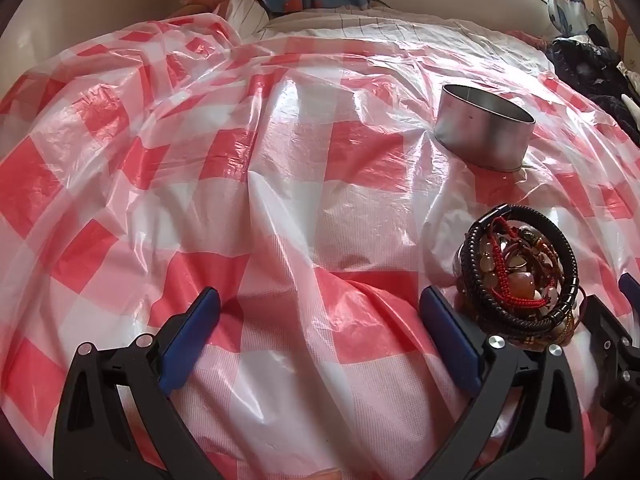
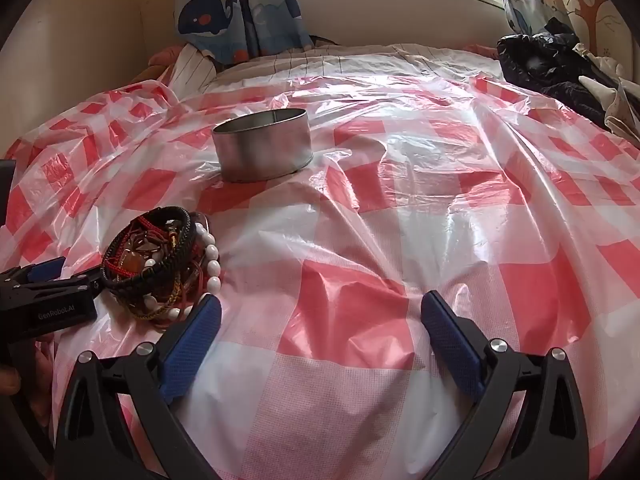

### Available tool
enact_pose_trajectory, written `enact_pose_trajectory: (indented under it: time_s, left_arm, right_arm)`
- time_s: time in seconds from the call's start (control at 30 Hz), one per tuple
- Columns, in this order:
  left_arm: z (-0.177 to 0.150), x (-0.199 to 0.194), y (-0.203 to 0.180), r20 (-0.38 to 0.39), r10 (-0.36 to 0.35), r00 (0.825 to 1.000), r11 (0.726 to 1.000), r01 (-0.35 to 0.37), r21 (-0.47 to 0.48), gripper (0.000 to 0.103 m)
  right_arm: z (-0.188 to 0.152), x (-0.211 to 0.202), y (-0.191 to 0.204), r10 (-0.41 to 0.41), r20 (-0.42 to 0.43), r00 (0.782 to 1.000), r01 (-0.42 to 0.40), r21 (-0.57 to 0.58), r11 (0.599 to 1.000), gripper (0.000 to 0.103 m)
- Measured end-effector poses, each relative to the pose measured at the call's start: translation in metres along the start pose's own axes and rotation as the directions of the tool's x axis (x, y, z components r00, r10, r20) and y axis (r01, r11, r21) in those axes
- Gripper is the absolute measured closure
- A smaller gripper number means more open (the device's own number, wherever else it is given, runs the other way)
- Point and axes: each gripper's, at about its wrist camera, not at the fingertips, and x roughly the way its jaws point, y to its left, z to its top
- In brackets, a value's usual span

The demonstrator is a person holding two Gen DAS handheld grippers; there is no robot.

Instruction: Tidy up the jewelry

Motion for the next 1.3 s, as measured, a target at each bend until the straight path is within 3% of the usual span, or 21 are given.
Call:
enact_pose_trajectory:
  time_s: [1.3]
  left_arm:
    - [-0.0008,-0.0031,0.0013,0.004,0.018,1.0,1.0,-0.018,0.008,0.007]
  right_arm:
    - [0.0002,0.0021,0.0016,-0.006,-0.004,1.0,0.006,-0.005,1.0,0.007]
